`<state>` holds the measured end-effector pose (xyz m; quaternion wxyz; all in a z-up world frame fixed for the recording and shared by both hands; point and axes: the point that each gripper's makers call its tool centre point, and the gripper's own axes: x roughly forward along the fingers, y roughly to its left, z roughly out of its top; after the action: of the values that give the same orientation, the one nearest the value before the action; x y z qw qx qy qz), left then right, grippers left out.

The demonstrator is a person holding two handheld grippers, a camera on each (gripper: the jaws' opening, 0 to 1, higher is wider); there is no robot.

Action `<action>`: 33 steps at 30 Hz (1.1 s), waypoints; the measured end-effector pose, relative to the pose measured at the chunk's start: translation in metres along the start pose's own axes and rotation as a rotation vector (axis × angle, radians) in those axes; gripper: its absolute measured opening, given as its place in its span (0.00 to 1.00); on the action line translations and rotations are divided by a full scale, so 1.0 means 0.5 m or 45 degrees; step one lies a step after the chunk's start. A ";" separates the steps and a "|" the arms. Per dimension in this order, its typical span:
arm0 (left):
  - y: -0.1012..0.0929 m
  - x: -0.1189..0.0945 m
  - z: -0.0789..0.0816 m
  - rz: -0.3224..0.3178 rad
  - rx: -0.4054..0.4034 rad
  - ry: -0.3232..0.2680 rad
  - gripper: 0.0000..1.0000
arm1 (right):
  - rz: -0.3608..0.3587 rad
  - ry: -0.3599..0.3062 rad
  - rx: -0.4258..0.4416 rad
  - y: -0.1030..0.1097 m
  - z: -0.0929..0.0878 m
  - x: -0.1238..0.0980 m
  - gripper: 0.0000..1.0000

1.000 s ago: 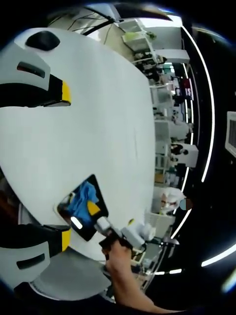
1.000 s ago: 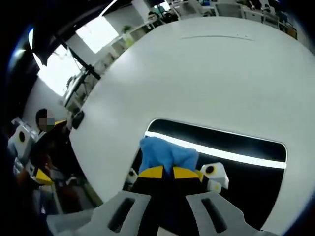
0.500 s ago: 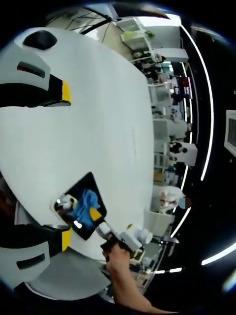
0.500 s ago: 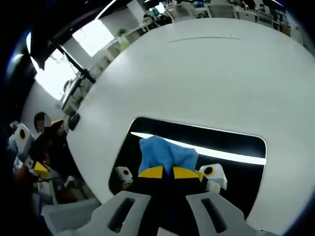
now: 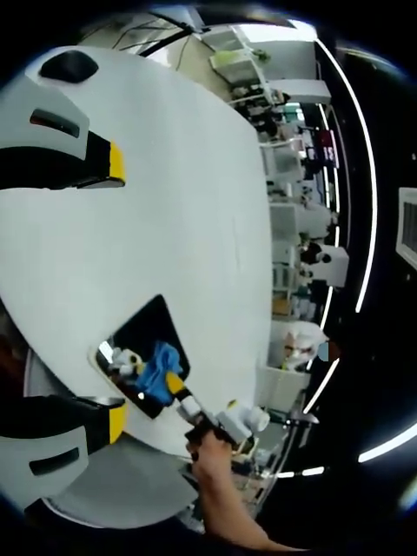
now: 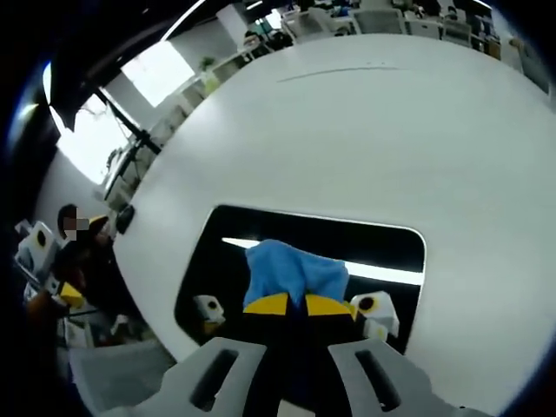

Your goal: Wipe the mirror surface with the cleaning cloth until all visible marks leave the cleaned area.

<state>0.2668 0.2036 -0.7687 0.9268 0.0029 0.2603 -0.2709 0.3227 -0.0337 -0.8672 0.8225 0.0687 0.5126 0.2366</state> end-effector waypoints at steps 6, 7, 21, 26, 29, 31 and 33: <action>0.004 -0.002 -0.002 0.001 -0.001 0.004 1.00 | -0.017 -0.003 0.003 -0.024 -0.002 -0.011 0.00; 0.005 -0.003 -0.002 0.001 -0.001 0.004 1.00 | -0.021 -0.003 0.005 -0.029 -0.003 -0.015 0.00; 0.007 -0.002 0.005 -0.002 0.005 0.002 1.00 | -0.079 0.007 0.048 -0.110 -0.016 -0.054 0.00; 0.010 0.000 0.007 -0.004 0.006 -0.001 1.00 | -0.095 0.011 0.054 -0.127 -0.019 -0.062 0.00; 0.010 0.001 0.008 -0.004 0.005 -0.001 1.00 | -0.123 0.018 0.075 -0.138 -0.021 -0.069 0.00; 0.008 0.002 0.008 -0.007 0.002 -0.005 1.00 | -0.116 0.013 0.076 -0.139 -0.022 -0.070 0.00; 0.008 0.003 0.007 -0.006 0.001 -0.004 1.00 | -0.121 0.012 0.068 -0.139 -0.023 -0.071 0.00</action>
<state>0.2718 0.2057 -0.7670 0.9266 0.0021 0.2586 -0.2732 0.3220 -0.1125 -0.8686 0.8282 0.0650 0.5254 0.1838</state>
